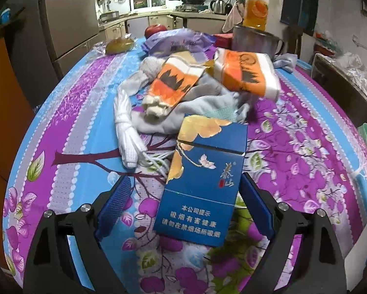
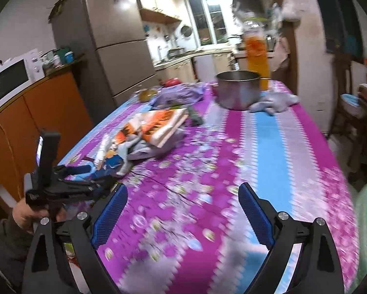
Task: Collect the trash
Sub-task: 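Swing both open tools back over the table, then grasp the blue cigarette pack with the left tool while the right tool grasps the orange bag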
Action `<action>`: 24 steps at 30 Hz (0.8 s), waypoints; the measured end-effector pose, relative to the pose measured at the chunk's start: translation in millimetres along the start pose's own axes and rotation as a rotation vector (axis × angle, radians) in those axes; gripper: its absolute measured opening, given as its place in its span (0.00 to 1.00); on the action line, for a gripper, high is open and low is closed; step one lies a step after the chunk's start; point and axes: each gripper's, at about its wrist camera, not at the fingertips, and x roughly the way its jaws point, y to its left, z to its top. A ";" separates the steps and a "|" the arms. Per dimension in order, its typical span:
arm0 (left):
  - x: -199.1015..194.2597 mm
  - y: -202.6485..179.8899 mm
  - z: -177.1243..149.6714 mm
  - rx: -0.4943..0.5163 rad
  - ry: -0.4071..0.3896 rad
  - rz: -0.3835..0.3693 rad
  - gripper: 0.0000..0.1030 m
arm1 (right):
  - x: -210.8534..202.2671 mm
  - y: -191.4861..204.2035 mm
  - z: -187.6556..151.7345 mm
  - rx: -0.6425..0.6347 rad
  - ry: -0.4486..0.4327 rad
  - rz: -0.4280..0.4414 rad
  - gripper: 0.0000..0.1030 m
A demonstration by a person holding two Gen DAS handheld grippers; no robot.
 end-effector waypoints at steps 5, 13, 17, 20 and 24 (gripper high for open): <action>5.3 4.3 -7.3 0.006 0.023 -0.029 0.52 | 51.1 6.7 24.2 0.022 0.059 0.101 0.80; 4.7 3.8 -6.5 0.000 0.003 -0.092 0.52 | 143.8 -17.7 52.3 0.340 0.137 0.305 0.46; 6.5 5.1 -4.8 0.003 0.004 -0.107 0.52 | 181.4 -32.3 55.1 0.488 0.175 0.361 0.46; 7.0 6.7 -4.0 -0.001 0.004 -0.118 0.52 | 195.2 -30.2 59.3 0.504 0.187 0.361 0.46; 6.8 6.8 -3.7 0.000 0.002 -0.124 0.52 | 204.8 -29.0 60.0 0.511 0.190 0.353 0.31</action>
